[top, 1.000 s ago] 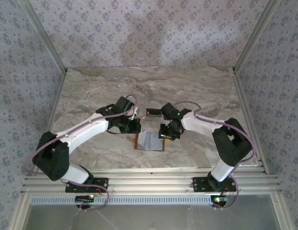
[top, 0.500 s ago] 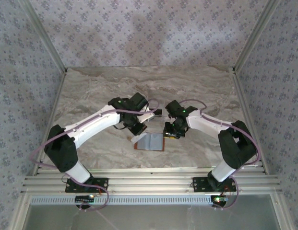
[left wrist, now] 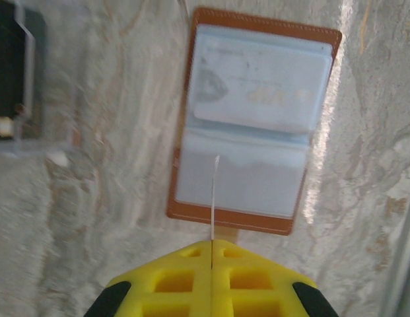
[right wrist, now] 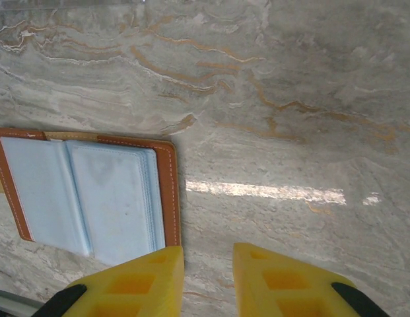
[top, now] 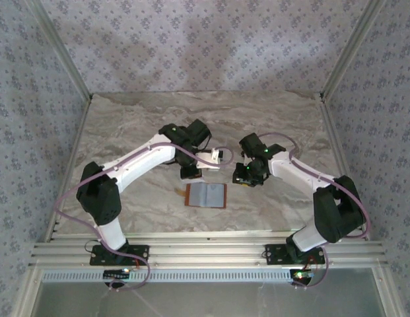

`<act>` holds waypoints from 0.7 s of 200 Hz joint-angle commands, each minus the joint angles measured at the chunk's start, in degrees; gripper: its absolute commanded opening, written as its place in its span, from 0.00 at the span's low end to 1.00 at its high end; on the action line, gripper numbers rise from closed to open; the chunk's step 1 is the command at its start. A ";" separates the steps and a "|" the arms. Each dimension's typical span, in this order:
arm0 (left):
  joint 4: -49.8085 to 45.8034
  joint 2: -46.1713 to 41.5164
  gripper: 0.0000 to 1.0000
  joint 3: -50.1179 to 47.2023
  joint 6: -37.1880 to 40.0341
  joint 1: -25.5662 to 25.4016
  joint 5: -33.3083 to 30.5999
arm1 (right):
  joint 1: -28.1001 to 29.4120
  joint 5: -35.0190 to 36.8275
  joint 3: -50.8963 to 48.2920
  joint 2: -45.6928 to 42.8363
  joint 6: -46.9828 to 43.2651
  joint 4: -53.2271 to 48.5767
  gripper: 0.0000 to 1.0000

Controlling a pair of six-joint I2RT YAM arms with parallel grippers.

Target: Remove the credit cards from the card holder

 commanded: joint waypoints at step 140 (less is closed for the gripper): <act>-12.95 25.38 0.00 42.10 21.11 4.27 0.91 | -4.39 0.11 -3.46 -3.09 -2.23 -1.94 0.27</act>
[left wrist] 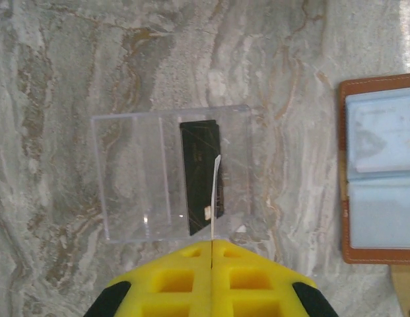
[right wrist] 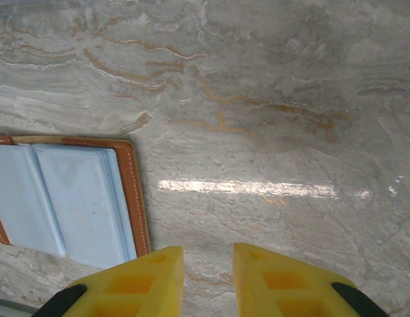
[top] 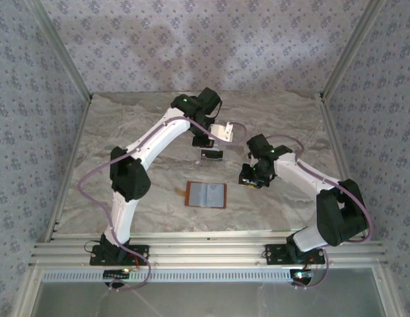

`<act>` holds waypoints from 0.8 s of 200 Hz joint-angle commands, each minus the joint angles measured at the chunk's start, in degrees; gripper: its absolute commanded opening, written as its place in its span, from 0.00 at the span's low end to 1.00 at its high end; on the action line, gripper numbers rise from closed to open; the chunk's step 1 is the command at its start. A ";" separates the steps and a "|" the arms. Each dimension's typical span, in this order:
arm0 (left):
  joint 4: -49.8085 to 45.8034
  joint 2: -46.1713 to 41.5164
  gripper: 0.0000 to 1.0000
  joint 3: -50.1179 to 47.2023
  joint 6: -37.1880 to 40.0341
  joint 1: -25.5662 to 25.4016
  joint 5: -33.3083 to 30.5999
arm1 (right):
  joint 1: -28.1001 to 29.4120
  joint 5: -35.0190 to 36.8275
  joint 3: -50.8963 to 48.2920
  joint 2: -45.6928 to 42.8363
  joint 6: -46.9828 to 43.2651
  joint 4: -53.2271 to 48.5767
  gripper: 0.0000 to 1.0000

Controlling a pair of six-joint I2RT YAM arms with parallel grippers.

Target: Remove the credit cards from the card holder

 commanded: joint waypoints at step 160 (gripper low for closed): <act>-1.42 16.76 0.00 17.22 3.23 -0.18 -2.86 | -3.37 -1.70 -3.87 -1.15 -1.03 1.14 0.27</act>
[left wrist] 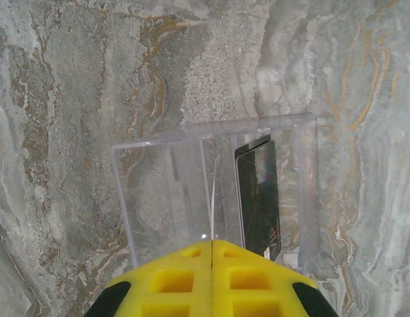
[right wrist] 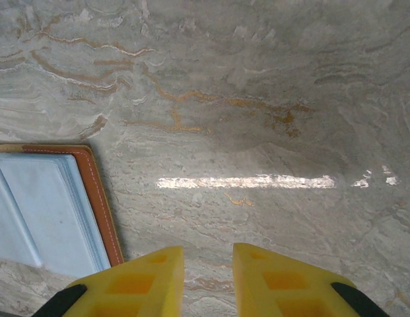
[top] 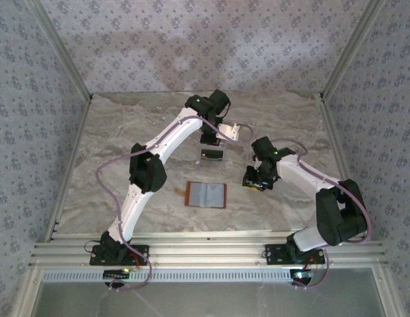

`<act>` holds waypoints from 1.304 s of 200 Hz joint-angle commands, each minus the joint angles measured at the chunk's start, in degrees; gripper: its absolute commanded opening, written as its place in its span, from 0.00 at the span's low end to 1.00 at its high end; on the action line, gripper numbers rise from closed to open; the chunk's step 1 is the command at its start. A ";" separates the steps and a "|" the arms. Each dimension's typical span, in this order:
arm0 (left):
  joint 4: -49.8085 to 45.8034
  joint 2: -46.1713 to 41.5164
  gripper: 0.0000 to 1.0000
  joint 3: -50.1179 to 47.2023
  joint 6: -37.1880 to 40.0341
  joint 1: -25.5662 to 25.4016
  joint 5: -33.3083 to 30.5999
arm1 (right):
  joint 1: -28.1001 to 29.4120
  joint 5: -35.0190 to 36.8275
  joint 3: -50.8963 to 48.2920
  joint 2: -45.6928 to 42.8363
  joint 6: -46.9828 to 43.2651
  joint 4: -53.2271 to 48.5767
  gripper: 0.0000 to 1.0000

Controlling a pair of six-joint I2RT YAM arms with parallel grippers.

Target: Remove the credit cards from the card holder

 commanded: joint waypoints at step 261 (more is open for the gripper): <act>9.27 -9.36 0.31 -6.37 -20.33 -0.88 2.80 | 1.07 -0.35 1.76 -3.20 -0.15 -0.11 0.27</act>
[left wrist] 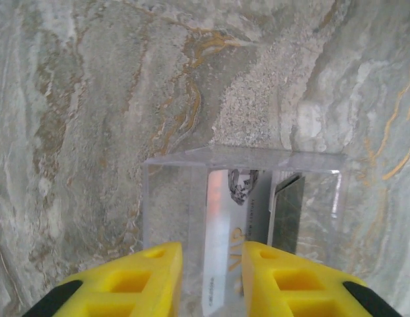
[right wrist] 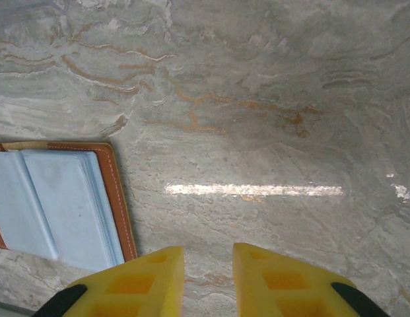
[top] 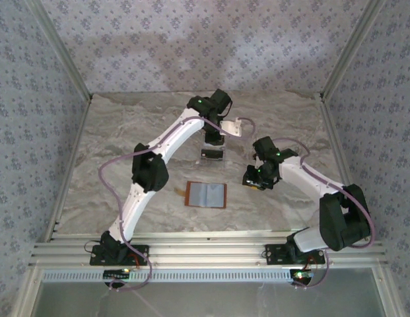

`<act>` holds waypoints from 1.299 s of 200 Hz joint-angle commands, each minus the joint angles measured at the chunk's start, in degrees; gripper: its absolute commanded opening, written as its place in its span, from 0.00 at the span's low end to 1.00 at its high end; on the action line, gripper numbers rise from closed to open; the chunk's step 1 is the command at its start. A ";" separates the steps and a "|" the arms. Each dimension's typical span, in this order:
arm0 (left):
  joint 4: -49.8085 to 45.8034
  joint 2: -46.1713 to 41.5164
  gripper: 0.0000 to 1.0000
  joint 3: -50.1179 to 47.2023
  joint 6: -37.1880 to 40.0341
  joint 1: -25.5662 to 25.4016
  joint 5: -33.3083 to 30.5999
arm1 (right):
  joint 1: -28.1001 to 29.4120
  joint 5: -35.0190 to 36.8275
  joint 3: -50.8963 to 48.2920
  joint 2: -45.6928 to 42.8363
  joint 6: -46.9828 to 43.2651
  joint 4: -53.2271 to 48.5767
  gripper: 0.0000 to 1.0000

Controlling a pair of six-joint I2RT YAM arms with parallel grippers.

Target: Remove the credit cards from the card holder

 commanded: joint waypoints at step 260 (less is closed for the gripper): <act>43.64 -42.16 0.24 -71.89 -101.75 -4.72 19.70 | 7.06 0.91 3.07 2.85 5.13 2.85 0.27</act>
